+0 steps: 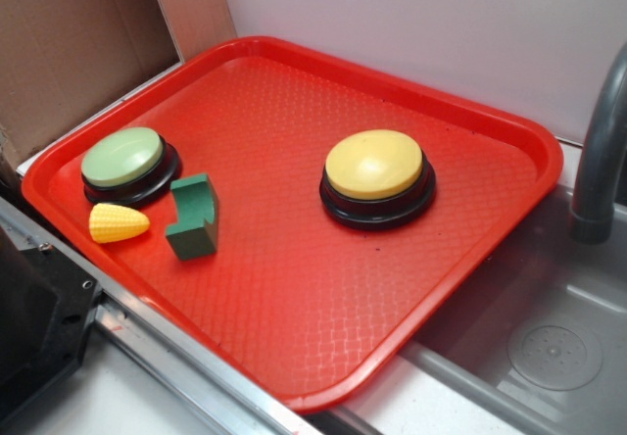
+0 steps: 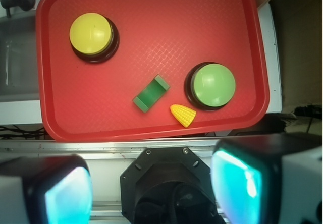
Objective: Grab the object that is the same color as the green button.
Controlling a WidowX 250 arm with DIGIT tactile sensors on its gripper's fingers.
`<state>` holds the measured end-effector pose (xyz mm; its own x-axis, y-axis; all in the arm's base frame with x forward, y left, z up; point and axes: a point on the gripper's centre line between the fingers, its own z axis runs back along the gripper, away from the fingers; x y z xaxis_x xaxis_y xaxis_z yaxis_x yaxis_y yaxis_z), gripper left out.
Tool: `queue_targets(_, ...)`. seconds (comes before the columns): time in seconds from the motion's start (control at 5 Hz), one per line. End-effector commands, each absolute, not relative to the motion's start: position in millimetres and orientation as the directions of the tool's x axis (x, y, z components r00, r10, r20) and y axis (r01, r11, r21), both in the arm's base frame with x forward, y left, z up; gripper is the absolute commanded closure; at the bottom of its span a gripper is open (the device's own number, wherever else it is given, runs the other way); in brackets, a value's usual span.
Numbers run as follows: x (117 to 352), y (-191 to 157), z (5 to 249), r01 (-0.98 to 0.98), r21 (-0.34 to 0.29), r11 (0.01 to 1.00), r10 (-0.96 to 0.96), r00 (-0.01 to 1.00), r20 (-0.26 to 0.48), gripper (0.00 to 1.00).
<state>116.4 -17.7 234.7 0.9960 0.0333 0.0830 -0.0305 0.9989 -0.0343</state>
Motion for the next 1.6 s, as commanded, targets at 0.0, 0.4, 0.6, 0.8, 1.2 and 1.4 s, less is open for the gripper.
queue_targets(0.0, 116, -18, 235, -0.031, -0.034, 0.999, 0.033, 0.996, 0.083, 0.0)
queue_targets(0.4, 128, -22, 190, 0.135, 0.027, 0.991, -0.137, 0.976, 0.167, 0.0)
queue_targets(0.6, 136, -22, 157, 0.222, 0.047, 0.974, -0.226, 0.949, 0.219, 0.0)
queue_targets(0.8, 144, -22, 132, 0.259, 0.079, 0.963, -0.27, 0.936, 0.226, 0.0)
queue_targets(1.2, 156, -31, 77, 0.337, 0.105, 0.936, -0.352, 0.906, 0.233, 0.0)
queue_targets(1.4, 161, -33, 59, 0.363, 0.152, 0.919, -0.39, 0.893, 0.226, 0.0)
